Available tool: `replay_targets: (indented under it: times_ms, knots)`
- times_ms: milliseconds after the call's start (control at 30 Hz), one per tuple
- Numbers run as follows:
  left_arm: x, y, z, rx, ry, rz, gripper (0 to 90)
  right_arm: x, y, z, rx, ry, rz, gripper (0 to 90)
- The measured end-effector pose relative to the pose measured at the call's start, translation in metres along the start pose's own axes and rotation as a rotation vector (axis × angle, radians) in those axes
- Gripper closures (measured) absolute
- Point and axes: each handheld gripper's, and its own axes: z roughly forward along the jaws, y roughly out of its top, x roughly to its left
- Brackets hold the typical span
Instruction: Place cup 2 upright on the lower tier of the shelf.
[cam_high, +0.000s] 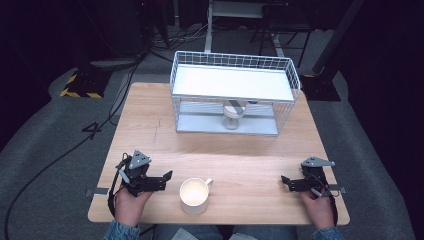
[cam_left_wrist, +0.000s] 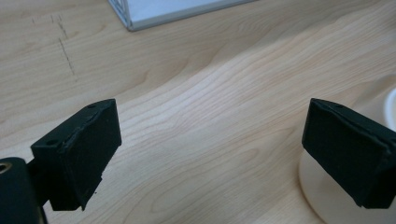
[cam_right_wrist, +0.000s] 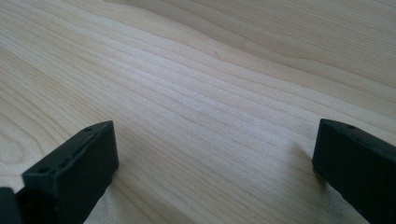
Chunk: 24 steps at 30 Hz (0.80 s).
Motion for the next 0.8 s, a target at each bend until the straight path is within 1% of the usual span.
replay_targets:
  times_ms: [133, 200, 333, 433, 533, 567, 667, 767, 800]
  knots:
    - [-0.009, 0.004, -0.008, -0.037, -0.016, 0.011, 5.2, 0.000, 0.000, 0.000, 0.000, 0.000, 0.000, 0.2]
    - [-0.014, 0.006, -0.012, -0.054, -0.030, 0.026, 5.2, 0.000, 0.000, 0.000, 0.000, 0.000, 0.000, 0.2]
    - [-0.026, 0.009, -0.018, -0.078, -0.069, 0.035, 5.2, 0.000, 0.000, 0.000, 0.000, 0.000, 0.000, 0.2]
    - [-0.035, 0.010, -0.020, -0.098, -0.089, 0.053, 5.2, 0.000, 0.000, 0.000, 0.000, 0.000, -0.001, 0.2]
    - [-0.046, 0.007, -0.019, -0.104, -0.120, 0.069, 4.9, 0.000, 0.000, 0.000, 0.000, 0.000, 0.000, 0.2]
    - [-0.049, 0.006, -0.018, -0.105, -0.138, 0.069, 4.5, 0.000, 0.000, 0.000, 0.000, 0.000, 0.000, 0.2]
    - [-0.057, 0.002, -0.015, -0.105, -0.175, 0.077, 2.6, 0.000, 0.000, 0.000, 0.000, 0.000, 0.000, 0.2]
    - [-0.065, -0.002, -0.013, -0.100, -0.197, 0.097, 1.1, 0.000, 0.000, 0.000, 0.000, 0.000, 0.000, 0.2]
    - [-0.068, -0.004, -0.012, -0.100, -0.200, 0.093, 0.6, 0.000, 0.000, 0.000, 0.000, 0.000, 0.000, 0.2]
